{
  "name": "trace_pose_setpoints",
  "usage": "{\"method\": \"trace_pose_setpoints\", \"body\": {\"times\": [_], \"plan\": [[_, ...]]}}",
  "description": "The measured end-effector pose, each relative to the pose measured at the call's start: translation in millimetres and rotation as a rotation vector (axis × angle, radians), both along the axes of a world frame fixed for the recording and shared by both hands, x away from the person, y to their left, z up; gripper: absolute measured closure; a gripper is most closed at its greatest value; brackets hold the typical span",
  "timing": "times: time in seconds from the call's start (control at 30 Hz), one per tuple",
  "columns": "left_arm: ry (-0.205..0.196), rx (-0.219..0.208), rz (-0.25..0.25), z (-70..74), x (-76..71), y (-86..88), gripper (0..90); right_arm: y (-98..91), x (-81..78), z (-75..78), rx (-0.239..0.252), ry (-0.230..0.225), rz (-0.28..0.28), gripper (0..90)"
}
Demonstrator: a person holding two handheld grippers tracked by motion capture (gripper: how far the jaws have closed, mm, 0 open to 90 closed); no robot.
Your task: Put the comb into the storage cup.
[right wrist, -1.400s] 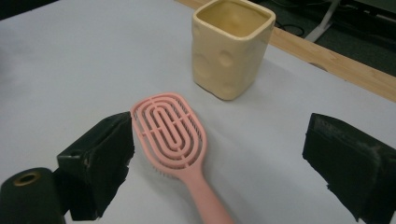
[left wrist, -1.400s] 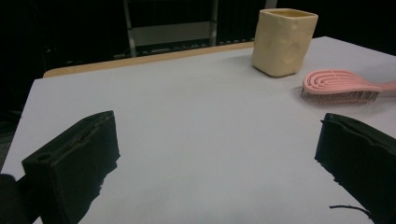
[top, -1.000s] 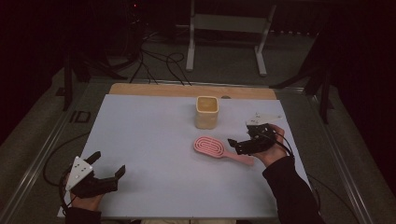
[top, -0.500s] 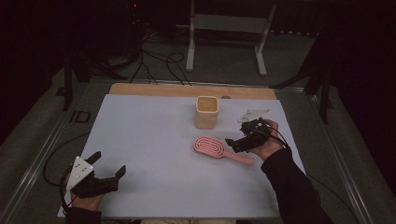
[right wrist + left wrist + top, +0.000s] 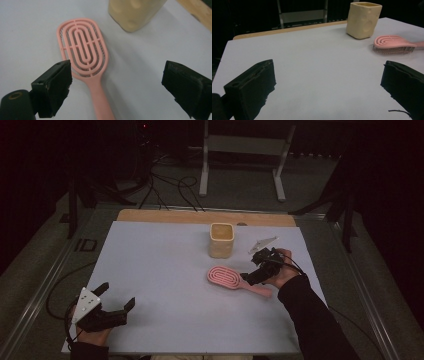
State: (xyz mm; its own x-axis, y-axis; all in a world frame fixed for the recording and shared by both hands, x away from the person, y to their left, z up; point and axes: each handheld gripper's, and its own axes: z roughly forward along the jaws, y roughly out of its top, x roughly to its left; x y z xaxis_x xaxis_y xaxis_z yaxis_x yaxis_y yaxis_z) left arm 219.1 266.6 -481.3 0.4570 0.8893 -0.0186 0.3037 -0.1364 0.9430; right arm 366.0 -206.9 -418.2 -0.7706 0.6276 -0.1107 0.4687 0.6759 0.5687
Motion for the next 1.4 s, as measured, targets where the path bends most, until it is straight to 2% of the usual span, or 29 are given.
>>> {"method": "trace_pose_setpoints", "body": {"times": [0.27,0.67,0.87,1.4], "plan": [[0.0,-0.002,-0.001,0.0,0.1,0.1,0.0,2.0,6.5,-10.7,-0.044,0.041,0.025,9.3],[0.001,0.001,-0.004,-0.1,0.2,-0.3,0.0,7.8,10.1,-21.0,-0.091,0.079,0.049,10.7],[0.003,0.0,-0.005,-0.3,0.4,-0.6,0.0,9.7,11.7,-25.4,-0.1,0.097,0.064,10.7],[0.008,0.004,-0.012,-0.9,1.0,-1.5,0.0,17.7,14.6,-40.6,-0.182,0.135,0.124,12.1]]}}
